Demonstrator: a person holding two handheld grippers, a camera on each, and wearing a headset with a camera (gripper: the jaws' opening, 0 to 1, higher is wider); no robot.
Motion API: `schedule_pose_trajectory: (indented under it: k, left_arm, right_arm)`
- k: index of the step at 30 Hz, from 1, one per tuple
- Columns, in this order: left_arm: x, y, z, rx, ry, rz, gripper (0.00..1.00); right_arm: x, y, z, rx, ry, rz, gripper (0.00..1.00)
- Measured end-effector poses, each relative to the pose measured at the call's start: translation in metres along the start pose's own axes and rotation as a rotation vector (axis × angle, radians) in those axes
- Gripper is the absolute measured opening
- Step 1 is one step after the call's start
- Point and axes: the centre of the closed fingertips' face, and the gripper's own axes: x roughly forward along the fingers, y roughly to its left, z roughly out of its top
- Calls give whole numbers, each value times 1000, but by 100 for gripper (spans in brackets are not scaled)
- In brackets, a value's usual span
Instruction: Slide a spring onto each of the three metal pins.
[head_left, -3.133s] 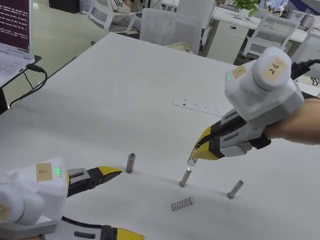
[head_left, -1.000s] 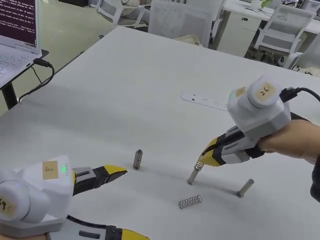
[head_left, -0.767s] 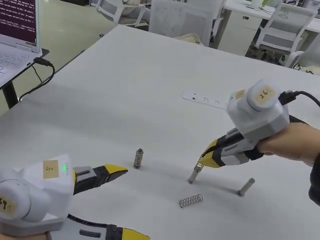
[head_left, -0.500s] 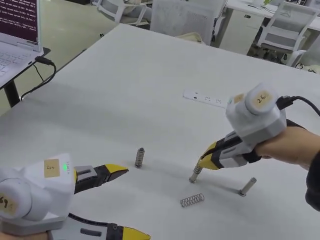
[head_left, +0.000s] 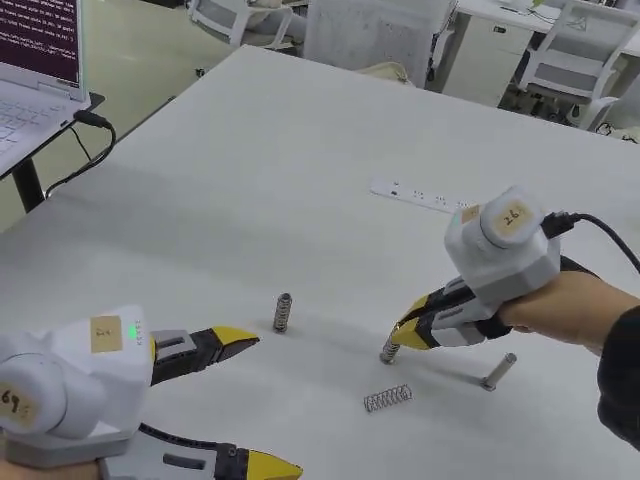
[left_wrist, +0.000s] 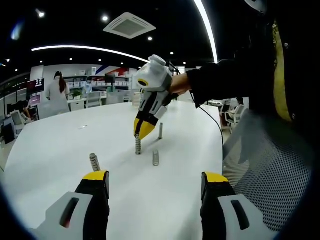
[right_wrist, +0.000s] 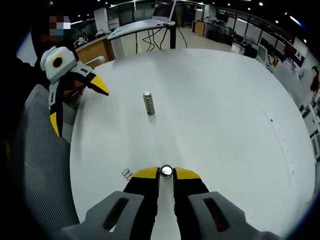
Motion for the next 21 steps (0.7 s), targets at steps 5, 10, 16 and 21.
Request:
schedule_pose_trajectory:
  k: [5, 10, 16, 21]
  left_arm:
    - [0, 1, 0, -1, -1, 3, 71]
    - [0, 1, 0, -2, 0, 3, 71]
    - [1, 0, 0, 0, 3, 2, 71]
    - [0, 0, 0, 3, 4, 4, 71]
  right_arm:
    - [4, -1, -3, 5, 3, 0, 8]
    - [6, 0, -4, 1, 3, 2, 8]
    - [5, 1, -4, 3, 4, 3, 8]
    - [5, 1, -9, 6, 23, -4, 9]
